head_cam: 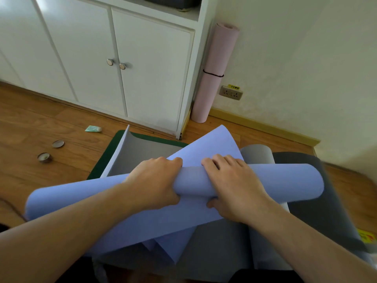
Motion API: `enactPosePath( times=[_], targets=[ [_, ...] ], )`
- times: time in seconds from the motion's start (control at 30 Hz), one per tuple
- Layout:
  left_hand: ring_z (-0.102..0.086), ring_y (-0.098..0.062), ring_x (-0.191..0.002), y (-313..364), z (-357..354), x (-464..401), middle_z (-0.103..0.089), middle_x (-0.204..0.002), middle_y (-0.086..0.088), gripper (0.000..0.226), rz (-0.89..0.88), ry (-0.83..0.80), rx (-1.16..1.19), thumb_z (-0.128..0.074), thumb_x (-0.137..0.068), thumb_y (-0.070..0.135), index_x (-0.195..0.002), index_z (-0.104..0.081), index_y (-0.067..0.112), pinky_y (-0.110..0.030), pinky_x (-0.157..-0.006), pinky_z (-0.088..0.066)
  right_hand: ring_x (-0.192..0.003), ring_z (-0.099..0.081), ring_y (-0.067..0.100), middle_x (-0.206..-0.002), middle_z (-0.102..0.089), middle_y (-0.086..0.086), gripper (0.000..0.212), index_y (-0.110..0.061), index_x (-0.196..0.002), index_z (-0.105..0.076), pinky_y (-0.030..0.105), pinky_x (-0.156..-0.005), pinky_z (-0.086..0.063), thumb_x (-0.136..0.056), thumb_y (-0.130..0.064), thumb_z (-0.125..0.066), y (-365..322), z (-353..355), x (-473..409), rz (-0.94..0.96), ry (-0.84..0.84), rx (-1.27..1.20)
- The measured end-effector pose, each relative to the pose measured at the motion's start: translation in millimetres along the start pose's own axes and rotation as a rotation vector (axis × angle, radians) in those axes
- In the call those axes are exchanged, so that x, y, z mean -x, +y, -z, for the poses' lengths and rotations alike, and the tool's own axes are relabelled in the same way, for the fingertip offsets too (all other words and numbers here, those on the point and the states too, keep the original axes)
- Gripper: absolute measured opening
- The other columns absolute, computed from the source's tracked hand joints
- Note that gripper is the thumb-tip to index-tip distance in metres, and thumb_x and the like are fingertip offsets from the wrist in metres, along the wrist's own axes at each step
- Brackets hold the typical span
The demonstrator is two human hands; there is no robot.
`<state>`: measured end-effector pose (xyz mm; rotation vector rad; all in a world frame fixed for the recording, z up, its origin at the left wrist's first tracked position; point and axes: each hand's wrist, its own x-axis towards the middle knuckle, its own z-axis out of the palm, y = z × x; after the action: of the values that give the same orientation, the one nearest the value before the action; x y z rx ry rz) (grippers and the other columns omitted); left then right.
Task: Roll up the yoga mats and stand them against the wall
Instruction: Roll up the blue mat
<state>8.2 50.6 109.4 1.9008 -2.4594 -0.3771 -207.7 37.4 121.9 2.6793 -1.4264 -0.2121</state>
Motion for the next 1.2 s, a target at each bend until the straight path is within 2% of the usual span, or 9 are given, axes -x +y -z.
enactPosePath(
  times=[0.13, 0.27, 0.37, 0.57, 0.83, 0.93, 1.03, 1.1, 1.2],
  targets=[
    [-0.055, -0.015, -0.078, 4, 0, 5, -0.059, -0.096, 0.009, 0.039, -0.051, 0.013, -0.041, -0.065, -0.082, 0.047, -0.108, -0.043, 0.028, -0.032, -0.067, -0.048, -0.094, -0.055, 0.023, -0.118, -0.060, 0.001, 0.057, -0.025, -0.132, -0.037, 0.034, -0.070, -0.036, -0.088, -0.040, -0.071, -3, 7, -2, -0.015, -0.022, 0.029],
    [-0.059, -0.018, -0.101, 8, -7, 8, -0.055, -0.115, 0.007, 0.047, -0.131, 0.125, -0.131, -0.066, -0.085, 0.050, -0.120, -0.042, 0.029, -0.029, -0.078, -0.048, -0.078, -0.047, 0.023, -0.107, -0.063, -0.002, 0.048, -0.029, -0.119, -0.035, 0.030, -0.053, -0.022, -0.086, -0.039, -0.069, -4, 12, 0, -0.037, -0.073, -0.012],
    [-0.062, -0.018, -0.106, 12, -12, 8, -0.060, -0.121, 0.005, 0.049, -0.134, 0.161, -0.125, -0.066, -0.091, 0.047, -0.127, -0.039, 0.027, -0.031, -0.085, -0.051, -0.084, -0.055, 0.023, -0.106, -0.063, -0.004, 0.048, -0.031, -0.109, -0.028, 0.034, -0.061, -0.034, -0.085, -0.043, -0.067, 0, 4, 0, -0.036, -0.073, -0.063],
    [-0.065, -0.018, -0.092, 0, 2, 0, -0.066, -0.107, 0.007, 0.042, -0.061, 0.092, -0.054, -0.066, -0.087, 0.047, -0.118, -0.045, 0.029, -0.036, -0.079, -0.057, -0.116, -0.054, 0.024, -0.133, -0.053, -0.001, 0.081, -0.026, -0.145, -0.039, 0.037, -0.097, -0.048, -0.080, -0.053, -0.079, -1, 3, 0, -0.012, 0.033, -0.051],
    [-0.058, -0.017, -0.107, 7, -8, 9, -0.055, -0.123, 0.005, 0.057, -0.154, 0.165, -0.116, -0.070, -0.084, 0.052, -0.130, -0.045, 0.029, -0.030, -0.090, -0.051, -0.080, -0.046, 0.019, -0.109, -0.063, -0.004, 0.053, -0.027, -0.128, -0.041, 0.026, -0.056, -0.026, -0.087, -0.045, -0.069, -7, 15, -1, -0.027, -0.062, -0.034],
    [-0.059, -0.019, -0.108, 10, -11, 7, -0.057, -0.124, 0.004, 0.054, -0.161, 0.224, -0.144, -0.070, -0.088, 0.046, -0.129, -0.040, 0.027, -0.031, -0.091, -0.050, -0.082, -0.052, 0.020, -0.108, -0.063, -0.004, 0.055, -0.030, -0.128, -0.038, 0.028, -0.057, -0.028, -0.085, -0.047, -0.068, -7, 9, 0, -0.026, -0.042, -0.074],
    [-0.063, -0.018, -0.099, 7, -5, 4, -0.063, -0.116, 0.006, 0.050, -0.129, 0.200, -0.091, -0.070, -0.088, 0.046, -0.123, -0.039, 0.028, -0.031, -0.084, -0.053, -0.105, -0.059, 0.023, -0.124, -0.059, -0.003, 0.071, -0.029, -0.137, -0.036, 0.034, -0.080, -0.046, -0.082, -0.051, -0.076, -5, 7, 1, -0.024, 0.010, -0.081],
    [-0.064, -0.017, -0.091, 3, 1, 2, -0.065, -0.108, 0.008, 0.050, -0.090, 0.149, -0.030, -0.071, -0.085, 0.048, -0.120, -0.040, 0.029, -0.032, -0.077, -0.054, -0.111, -0.056, 0.024, -0.128, -0.054, -0.001, 0.080, -0.026, -0.140, -0.039, 0.036, -0.089, -0.046, -0.078, -0.052, -0.082, -6, 7, 0, -0.002, 0.022, -0.053],
    [-0.064, -0.016, -0.086, 1, 5, 1, -0.066, -0.103, 0.008, 0.048, -0.089, 0.095, -0.016, -0.070, -0.083, 0.051, -0.118, -0.043, 0.032, -0.035, -0.077, -0.057, -0.084, -0.053, 0.021, -0.107, -0.061, -0.001, 0.065, -0.026, -0.123, -0.043, 0.032, -0.068, -0.037, -0.076, -0.048, -0.083, -6, 3, -2, 0.011, 0.056, -0.008]
  ],
)
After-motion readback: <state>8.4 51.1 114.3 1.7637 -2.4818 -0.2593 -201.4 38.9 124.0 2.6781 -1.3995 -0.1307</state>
